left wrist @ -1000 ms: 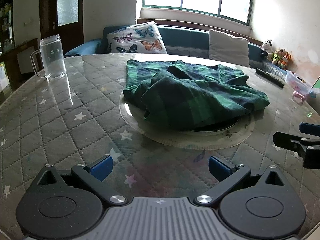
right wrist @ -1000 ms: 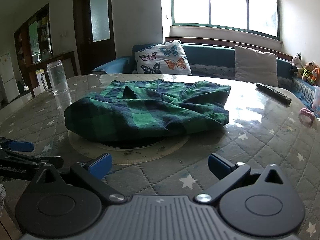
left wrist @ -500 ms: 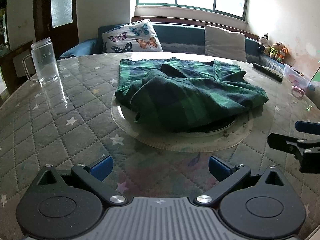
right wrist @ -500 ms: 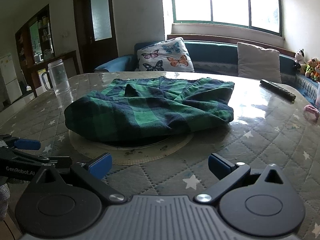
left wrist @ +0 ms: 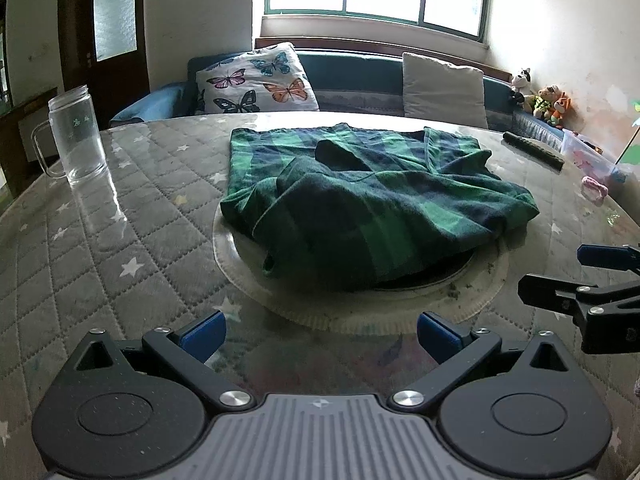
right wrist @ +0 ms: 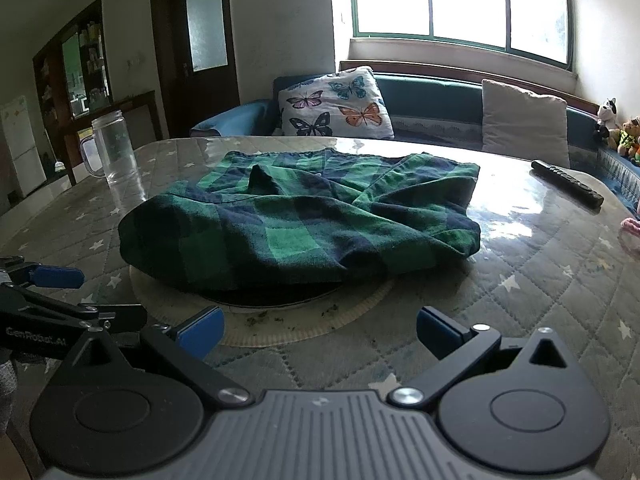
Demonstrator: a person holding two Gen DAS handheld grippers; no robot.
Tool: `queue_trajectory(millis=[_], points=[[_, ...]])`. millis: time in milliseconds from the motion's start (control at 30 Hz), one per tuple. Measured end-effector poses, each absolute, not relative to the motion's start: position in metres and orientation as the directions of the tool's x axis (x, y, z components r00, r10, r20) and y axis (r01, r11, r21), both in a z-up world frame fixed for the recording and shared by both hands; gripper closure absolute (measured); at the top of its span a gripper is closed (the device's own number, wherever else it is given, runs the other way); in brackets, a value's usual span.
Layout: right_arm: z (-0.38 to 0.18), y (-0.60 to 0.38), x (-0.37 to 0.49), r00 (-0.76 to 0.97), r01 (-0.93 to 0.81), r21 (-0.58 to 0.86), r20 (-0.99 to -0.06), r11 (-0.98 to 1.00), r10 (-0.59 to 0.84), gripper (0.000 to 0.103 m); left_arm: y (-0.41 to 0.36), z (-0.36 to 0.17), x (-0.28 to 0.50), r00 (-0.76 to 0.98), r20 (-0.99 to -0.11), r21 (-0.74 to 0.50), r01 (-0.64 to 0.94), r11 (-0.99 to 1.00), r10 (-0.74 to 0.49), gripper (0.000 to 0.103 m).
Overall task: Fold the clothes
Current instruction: 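Move both grippers open toward the crumpled plaid shirt, then grasp the shirt fabric with the left gripper while the right gripper grasps another edge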
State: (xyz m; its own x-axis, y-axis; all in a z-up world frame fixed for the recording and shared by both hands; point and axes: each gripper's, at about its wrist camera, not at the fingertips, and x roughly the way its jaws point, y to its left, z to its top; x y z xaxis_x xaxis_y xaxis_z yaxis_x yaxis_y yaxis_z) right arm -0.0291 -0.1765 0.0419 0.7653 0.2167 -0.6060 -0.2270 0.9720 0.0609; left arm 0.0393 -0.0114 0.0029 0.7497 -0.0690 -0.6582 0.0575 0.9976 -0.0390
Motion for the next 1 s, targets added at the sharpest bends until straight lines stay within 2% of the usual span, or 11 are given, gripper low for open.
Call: queue_trajectory(millis=[1000], points=[[0.050,-0.158,0.061,0.714,-0.306,0.038,-0.652,0.951,0.256,0.000,0.009,0.027,0.099,0.772,-0.632,-0.016,0.077,0.997,-0.070,0.001]])
